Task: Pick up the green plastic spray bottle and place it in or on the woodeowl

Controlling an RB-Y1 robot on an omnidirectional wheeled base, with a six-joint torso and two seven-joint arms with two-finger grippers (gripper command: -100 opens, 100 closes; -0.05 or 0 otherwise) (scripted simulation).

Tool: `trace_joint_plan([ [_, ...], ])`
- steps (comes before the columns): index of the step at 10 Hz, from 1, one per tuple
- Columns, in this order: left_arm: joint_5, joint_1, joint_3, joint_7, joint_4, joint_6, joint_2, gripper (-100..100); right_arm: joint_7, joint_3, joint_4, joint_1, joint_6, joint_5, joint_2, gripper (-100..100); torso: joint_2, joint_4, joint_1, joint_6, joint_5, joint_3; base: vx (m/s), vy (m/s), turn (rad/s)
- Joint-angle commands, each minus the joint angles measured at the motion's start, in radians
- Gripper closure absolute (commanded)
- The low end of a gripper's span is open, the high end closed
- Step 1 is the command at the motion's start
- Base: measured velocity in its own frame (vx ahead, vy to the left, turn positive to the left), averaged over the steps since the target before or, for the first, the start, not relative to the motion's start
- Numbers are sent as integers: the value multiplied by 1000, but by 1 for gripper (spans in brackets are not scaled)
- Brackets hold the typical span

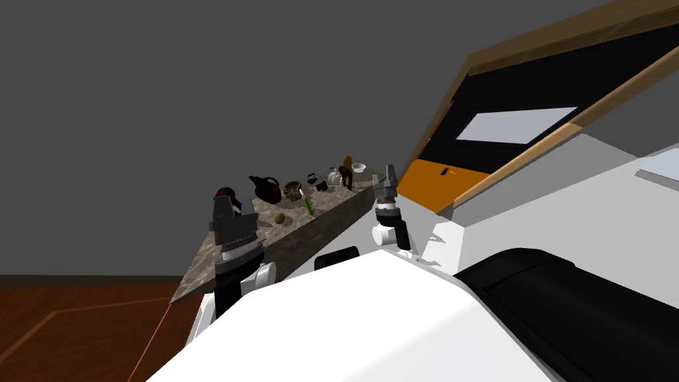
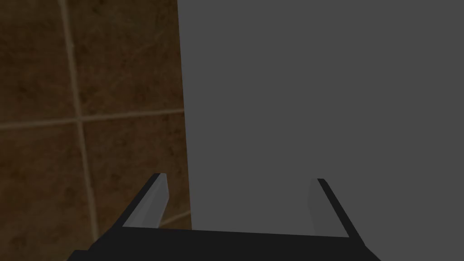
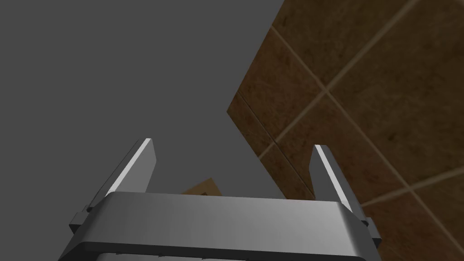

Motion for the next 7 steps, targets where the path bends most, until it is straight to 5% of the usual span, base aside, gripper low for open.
trace_joint_plan([
  [1,-7,2,0,-5,3,5,30,-100,0,0,0,0,0,0,0,0,0,0,0,0,0,0,8,-19,33],
  [7,-93,25,-1,-62,48,72,158,-100,0,0,0,0,0,0,0,0,-2,0,-8,0,-2,-1,20,-103,71],
])
